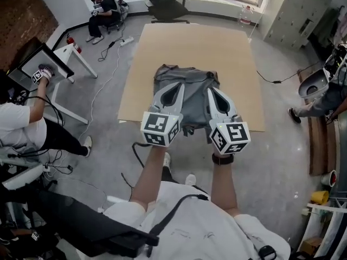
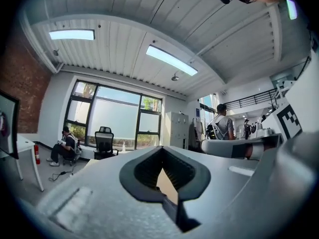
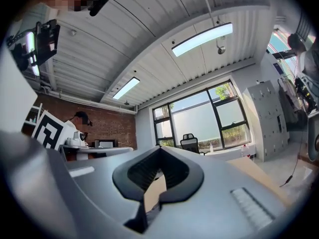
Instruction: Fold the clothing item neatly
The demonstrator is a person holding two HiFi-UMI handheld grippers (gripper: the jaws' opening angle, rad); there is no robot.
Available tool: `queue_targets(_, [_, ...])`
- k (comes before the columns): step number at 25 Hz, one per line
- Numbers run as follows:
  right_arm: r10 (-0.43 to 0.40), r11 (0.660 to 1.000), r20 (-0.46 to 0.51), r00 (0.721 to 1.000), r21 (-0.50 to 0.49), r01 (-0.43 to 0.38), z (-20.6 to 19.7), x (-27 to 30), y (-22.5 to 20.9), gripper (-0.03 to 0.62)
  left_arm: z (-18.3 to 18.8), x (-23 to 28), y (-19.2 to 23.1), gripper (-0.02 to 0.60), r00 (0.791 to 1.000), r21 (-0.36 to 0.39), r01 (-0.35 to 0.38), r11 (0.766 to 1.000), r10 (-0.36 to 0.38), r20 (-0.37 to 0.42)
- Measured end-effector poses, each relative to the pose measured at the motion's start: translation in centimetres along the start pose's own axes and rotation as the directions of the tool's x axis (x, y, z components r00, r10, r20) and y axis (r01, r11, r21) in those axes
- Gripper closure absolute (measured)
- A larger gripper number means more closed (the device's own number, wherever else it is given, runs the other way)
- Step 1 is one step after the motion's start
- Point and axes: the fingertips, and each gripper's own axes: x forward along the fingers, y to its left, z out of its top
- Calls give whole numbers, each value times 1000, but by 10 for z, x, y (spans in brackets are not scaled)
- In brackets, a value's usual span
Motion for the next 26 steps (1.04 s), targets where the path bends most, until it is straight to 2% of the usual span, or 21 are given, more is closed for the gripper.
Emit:
queue_targets(3, [30, 999, -24, 999, 27, -29, -18, 2, 25, 589, -12, -20, 14, 578, 999, -19, -42, 999, 41, -27])
queue_targets(6, [47, 999, -36, 998, 22, -46, -23, 1, 42, 589, -7, -31, 14, 578, 999, 1, -38, 999, 38, -25])
queue_targets(13, [-27, 1000, 21, 999, -8, 27, 3, 2, 48, 589, 19, -43, 20, 578, 1000, 22, -6, 1000, 6, 25])
queue_targets(17, [-60, 998, 6, 998, 22, 60, -6, 7, 57, 589, 18, -54, 40, 578, 1000, 16, -23, 1000, 23, 20])
queue_targets(26, [-44, 999, -15, 999, 20, 45, -11, 22, 91, 589, 23, -75, 71, 578, 998, 0, -49, 999, 49, 24])
